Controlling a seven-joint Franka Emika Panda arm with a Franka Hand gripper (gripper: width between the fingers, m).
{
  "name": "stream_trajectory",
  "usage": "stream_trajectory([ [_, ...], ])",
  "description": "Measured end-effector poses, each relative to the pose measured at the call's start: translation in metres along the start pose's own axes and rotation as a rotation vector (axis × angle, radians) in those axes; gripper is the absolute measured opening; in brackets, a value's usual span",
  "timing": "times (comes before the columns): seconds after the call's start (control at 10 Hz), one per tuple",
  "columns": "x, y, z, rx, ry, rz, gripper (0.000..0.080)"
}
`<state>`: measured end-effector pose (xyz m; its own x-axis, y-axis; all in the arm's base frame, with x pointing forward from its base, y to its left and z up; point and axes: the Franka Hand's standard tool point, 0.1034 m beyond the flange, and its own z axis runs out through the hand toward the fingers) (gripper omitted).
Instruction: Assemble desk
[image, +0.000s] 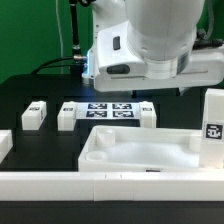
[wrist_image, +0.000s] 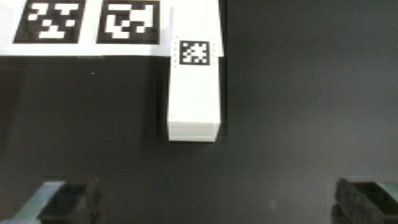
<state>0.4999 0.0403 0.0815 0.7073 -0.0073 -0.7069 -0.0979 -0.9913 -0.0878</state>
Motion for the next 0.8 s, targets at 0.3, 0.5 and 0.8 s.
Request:
stream_trajectory([
  [0.3, -0.003, 0.009, 0.044, -0.003, -0.021, 0.023, 0.0649],
  [0.5, -0.004, 0.013, 0.058, -0.002, -0.039, 0.032, 0.0649],
  [0.8, -0.004, 0.013, 0.058, -0.002, -0.040, 0.032, 0.0649],
])
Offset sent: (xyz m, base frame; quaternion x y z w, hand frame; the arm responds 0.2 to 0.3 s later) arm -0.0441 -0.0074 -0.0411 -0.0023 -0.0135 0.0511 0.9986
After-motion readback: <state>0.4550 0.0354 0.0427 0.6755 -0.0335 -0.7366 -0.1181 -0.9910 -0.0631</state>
